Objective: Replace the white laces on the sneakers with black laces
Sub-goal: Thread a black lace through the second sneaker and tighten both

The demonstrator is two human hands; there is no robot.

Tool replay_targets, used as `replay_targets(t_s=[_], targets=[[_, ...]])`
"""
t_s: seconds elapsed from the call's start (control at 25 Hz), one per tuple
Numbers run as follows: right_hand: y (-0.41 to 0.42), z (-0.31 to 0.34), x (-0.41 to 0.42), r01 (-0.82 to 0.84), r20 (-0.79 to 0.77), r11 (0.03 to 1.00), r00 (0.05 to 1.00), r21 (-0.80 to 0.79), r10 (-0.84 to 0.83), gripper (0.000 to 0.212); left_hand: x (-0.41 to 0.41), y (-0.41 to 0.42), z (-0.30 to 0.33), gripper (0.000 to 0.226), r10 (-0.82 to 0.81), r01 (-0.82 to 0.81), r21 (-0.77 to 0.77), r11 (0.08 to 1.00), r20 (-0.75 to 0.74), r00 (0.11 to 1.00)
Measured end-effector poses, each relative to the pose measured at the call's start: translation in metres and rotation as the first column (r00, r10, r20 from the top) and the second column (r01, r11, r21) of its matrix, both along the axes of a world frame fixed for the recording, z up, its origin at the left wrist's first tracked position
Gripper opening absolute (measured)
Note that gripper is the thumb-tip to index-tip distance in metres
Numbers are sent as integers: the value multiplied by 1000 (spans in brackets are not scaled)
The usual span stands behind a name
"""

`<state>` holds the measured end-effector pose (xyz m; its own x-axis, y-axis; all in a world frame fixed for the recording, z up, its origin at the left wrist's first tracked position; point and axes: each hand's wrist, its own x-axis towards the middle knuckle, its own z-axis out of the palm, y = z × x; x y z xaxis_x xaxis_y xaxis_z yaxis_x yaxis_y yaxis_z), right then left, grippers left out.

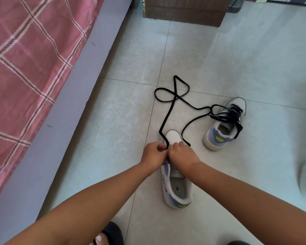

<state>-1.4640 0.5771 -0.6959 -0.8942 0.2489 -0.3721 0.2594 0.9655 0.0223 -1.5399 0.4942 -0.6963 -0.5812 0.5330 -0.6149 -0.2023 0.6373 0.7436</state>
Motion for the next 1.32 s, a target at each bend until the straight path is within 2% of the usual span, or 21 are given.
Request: replay_targets(t_s=[0.08, 0.16, 0.24, 0.32, 0.48, 0.6, 0.68, 0.76, 0.88, 1.0, 1.08, 1.2, 1.28, 1.32], targets=[[-3, 8, -5, 77, 66, 997, 995, -27, -75, 23, 10, -5, 3, 34, -178, 157, -115, 981, -209, 962], [-1, 4, -6, 150, 51, 987, 988, -54, -148, 23, 29, -19, 6, 62, -429, 331, -311, 891, -332, 840], [2, 5, -8, 201, 56, 975, 979, -98, -196, 26, 47, -32, 5, 83, -656, 512, -452, 730, -254, 711], [2, 9, -9, 193, 74, 973, 980, -127, -185, 30, 55, -33, -1, 78, -732, 563, -540, 626, -156, 663], [3, 19, -7, 203, 111, 965, 976, -168, -186, 39, 49, -13, -1, 67, -639, 471, -584, 662, -110, 762], [-2, 35, 0, 156, 53, 971, 987, -180, -149, 37, 41, -3, 2, 66, -607, 436, -596, 674, -111, 787], [-9, 46, 12, 83, -30, 972, 995, -218, -92, 32, 34, -1, 4, 67, -605, 424, -615, 665, -110, 788], [-14, 55, 31, -30, -188, 958, 982, -285, -25, 35, 29, -1, 7, 71, -583, 425, -589, 687, -98, 806], [-28, 78, 65, -185, -413, 923, 910, -337, 32, 43, 23, -5, 6, 69, -536, 434, -544, 718, -34, 843], [-59, 97, 95, -375, -521, 887, 831, -271, 192, 16, 20, -6, -2, 53, -401, 360, -548, 755, 48, 915], [-72, 102, 104, -344, -535, 923, 819, -171, 206, 40, 22, -4, 2, 52, -485, 433, -570, 698, 68, 872], [-64, 100, 107, -438, -552, 870, 794, -228, 255, 35, 14, 1, 4, 55, -550, 452, -559, 695, -8, 835], [-48, 104, 103, -366, -580, 889, 800, -273, 152, 35, 1, 4, 15, 58, -541, 491, -493, 718, 48, 840], [-41, 107, 102, -319, -587, 897, 805, -307, 85, 32, -4, 1, 23, 53, -506, 484, -438, 758, 74, 859]])
